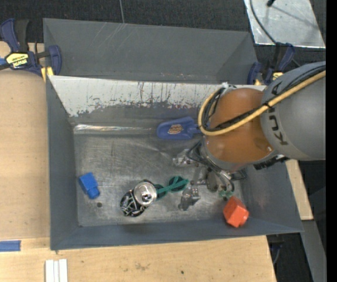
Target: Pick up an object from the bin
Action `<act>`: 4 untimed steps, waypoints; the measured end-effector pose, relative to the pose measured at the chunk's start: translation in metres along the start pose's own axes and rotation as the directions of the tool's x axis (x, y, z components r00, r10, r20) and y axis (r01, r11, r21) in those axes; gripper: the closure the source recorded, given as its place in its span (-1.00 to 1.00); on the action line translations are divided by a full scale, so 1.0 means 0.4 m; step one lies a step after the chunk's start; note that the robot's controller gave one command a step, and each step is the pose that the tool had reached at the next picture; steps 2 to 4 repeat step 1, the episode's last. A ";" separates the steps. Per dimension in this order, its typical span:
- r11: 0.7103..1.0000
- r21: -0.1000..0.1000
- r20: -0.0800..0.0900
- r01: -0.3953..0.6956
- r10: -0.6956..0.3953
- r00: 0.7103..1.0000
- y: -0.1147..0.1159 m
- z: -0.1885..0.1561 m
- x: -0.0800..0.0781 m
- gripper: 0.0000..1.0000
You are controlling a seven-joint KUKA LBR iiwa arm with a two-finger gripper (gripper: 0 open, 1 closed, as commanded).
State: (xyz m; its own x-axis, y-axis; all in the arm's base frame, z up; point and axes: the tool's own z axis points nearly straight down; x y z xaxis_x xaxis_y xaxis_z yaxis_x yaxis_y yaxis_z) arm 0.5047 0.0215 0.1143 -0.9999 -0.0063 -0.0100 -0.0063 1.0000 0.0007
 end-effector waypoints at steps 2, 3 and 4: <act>1.000 0.000 0.017 0.013 -0.013 1.000 0.060 0.094 -0.092 1.00; 1.000 0.000 0.017 0.013 -0.013 1.000 0.060 0.094 -0.092 1.00; 1.000 0.000 0.017 0.013 -0.013 1.000 0.060 0.094 -0.092 1.00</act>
Offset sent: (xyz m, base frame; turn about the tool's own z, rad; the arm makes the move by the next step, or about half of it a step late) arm 0.0000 0.0000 0.0000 0.0000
